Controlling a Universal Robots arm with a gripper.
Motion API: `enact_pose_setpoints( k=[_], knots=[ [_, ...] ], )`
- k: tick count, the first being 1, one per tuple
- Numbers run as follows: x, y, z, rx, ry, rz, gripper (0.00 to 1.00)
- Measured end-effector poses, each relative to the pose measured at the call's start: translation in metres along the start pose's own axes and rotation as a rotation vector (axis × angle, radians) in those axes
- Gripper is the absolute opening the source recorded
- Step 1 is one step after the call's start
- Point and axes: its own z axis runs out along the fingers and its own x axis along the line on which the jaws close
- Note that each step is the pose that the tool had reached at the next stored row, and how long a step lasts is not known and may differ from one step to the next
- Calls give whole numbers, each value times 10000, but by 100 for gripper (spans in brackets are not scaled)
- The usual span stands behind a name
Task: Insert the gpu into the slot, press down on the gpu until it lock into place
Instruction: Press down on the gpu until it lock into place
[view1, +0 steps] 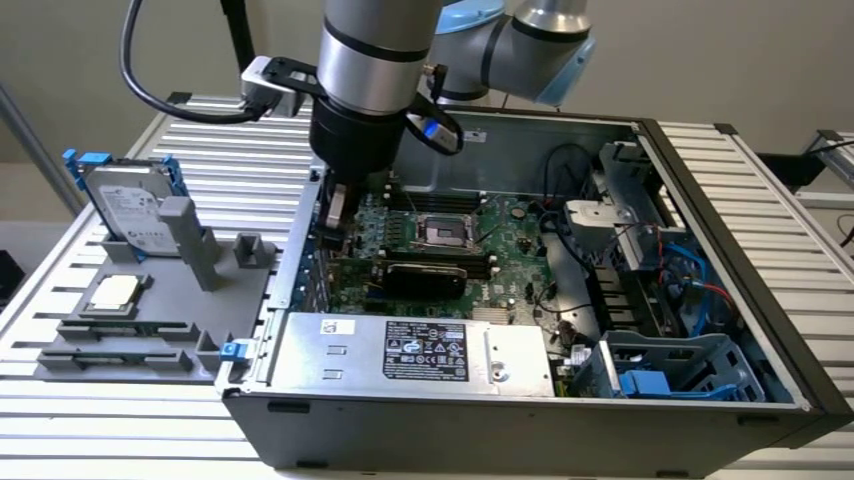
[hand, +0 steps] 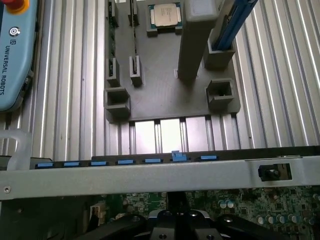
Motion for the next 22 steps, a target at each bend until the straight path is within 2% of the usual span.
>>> enact_pose_setpoints(
  k=[14, 22],
  knots=[
    [4, -1, -33, 1, 11, 68, 13],
    [-1, -5, -19, 32, 13, 69, 13]
  ],
)
